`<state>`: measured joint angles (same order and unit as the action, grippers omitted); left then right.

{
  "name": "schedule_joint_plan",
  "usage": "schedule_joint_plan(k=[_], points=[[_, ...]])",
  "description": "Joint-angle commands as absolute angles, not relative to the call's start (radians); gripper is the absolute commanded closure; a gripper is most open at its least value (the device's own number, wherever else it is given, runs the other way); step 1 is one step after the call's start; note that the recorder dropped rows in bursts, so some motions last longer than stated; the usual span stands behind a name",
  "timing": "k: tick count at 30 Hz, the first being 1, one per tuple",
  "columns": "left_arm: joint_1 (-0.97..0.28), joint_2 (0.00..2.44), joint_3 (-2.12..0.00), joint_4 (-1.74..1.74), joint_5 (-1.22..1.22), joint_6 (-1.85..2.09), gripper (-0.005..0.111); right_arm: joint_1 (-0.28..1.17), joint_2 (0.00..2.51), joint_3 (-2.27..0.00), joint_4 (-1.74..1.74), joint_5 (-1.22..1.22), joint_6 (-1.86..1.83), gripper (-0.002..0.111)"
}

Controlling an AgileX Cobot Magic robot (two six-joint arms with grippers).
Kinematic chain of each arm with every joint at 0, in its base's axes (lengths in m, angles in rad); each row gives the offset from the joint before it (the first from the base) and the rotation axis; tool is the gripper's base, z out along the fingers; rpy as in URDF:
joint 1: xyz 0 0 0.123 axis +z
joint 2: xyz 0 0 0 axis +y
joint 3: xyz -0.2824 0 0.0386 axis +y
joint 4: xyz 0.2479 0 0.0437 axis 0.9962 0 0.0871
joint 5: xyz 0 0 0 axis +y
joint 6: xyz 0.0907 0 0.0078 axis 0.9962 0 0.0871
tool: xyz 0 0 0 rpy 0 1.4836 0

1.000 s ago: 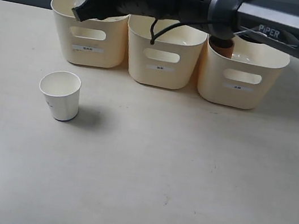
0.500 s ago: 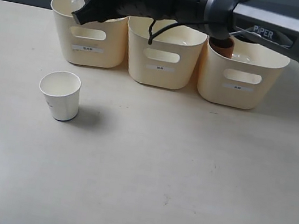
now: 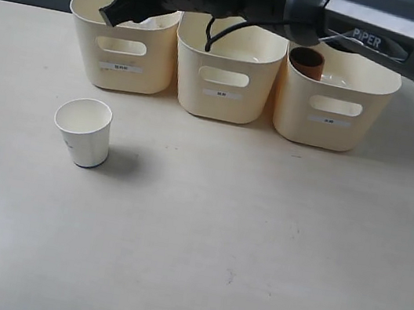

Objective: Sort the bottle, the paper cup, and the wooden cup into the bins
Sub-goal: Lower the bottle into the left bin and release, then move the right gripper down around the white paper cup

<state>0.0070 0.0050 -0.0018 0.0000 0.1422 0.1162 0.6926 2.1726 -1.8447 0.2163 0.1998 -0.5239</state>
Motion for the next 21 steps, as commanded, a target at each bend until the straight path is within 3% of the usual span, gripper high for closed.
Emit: schedule_joint_plan(k=[1,12,17,21], points=[[0.007,0.0,0.0,0.0,0.135,0.115,0.107,0.687,2.17,-1.852,0.244,0.189,-0.521,0.054],[0.007,0.0,0.0,0.0,0.135,0.115,0.107,0.694,2.136,-1.852,0.249,0.279,-0.533,0.055],[0.007,0.0,0.0,0.0,0.135,0.115,0.107,0.756,2.098,-1.852,0.221,0.35,-0.702,0.072],[0.007,0.0,0.0,0.0,0.135,0.115,0.107,0.829,2.084,-1.852,0.221,0.428,-0.828,0.074]])
